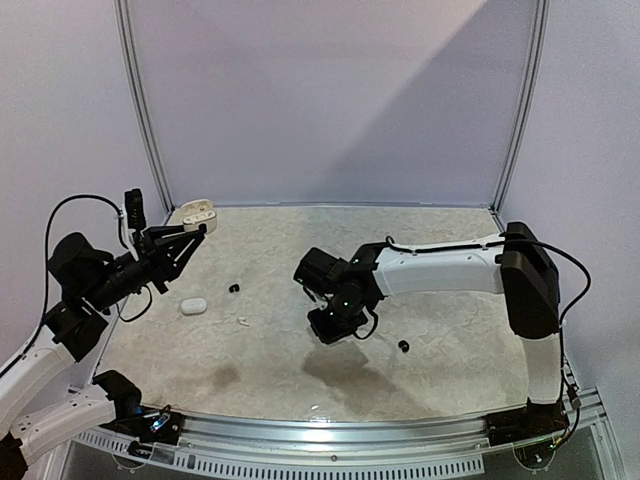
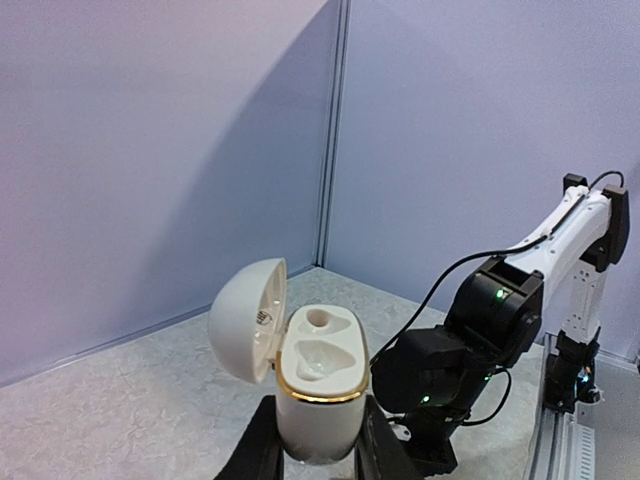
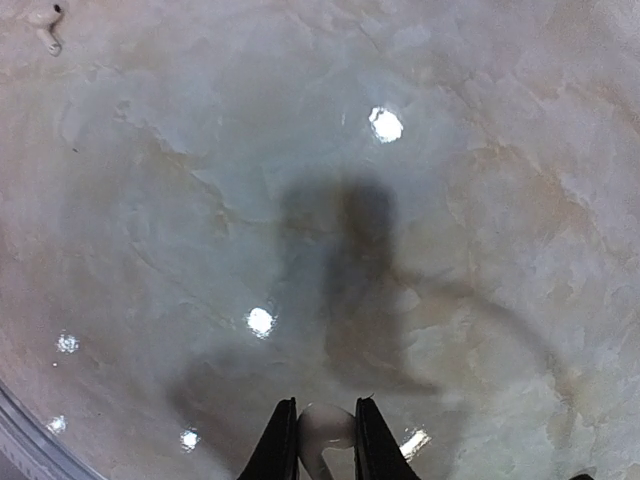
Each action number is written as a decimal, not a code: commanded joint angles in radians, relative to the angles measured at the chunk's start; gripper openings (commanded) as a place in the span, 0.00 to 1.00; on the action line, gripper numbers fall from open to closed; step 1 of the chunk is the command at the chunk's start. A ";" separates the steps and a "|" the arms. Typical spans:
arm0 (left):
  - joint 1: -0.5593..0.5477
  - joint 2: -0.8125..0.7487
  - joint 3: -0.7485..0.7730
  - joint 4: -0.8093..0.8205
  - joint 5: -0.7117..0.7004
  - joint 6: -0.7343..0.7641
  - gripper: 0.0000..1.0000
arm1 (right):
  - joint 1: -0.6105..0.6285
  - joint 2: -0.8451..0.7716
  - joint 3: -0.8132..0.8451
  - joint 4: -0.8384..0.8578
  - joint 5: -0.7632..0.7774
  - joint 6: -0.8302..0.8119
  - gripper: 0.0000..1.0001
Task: Insert the wireless bluetooth earbuds into the charging case
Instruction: Place the right earbud at the center of the board, then pick up the right earbud from the center of the board, then insert the right earbud into the right side groove of the charging case.
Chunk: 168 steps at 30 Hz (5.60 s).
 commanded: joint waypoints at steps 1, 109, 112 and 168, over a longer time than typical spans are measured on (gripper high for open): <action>0.011 -0.003 -0.019 -0.005 -0.007 0.024 0.00 | 0.003 0.041 -0.037 0.008 -0.007 0.036 0.09; 0.023 0.023 0.000 -0.008 0.021 0.049 0.00 | -0.041 0.007 0.155 -0.170 -0.036 0.081 0.07; 0.022 0.024 0.000 -0.007 0.026 0.050 0.00 | -0.048 -0.038 0.146 -0.115 -0.075 0.067 0.06; -0.057 0.358 0.334 0.117 0.662 0.176 0.00 | 0.028 -0.237 0.601 0.160 -0.634 -0.624 0.00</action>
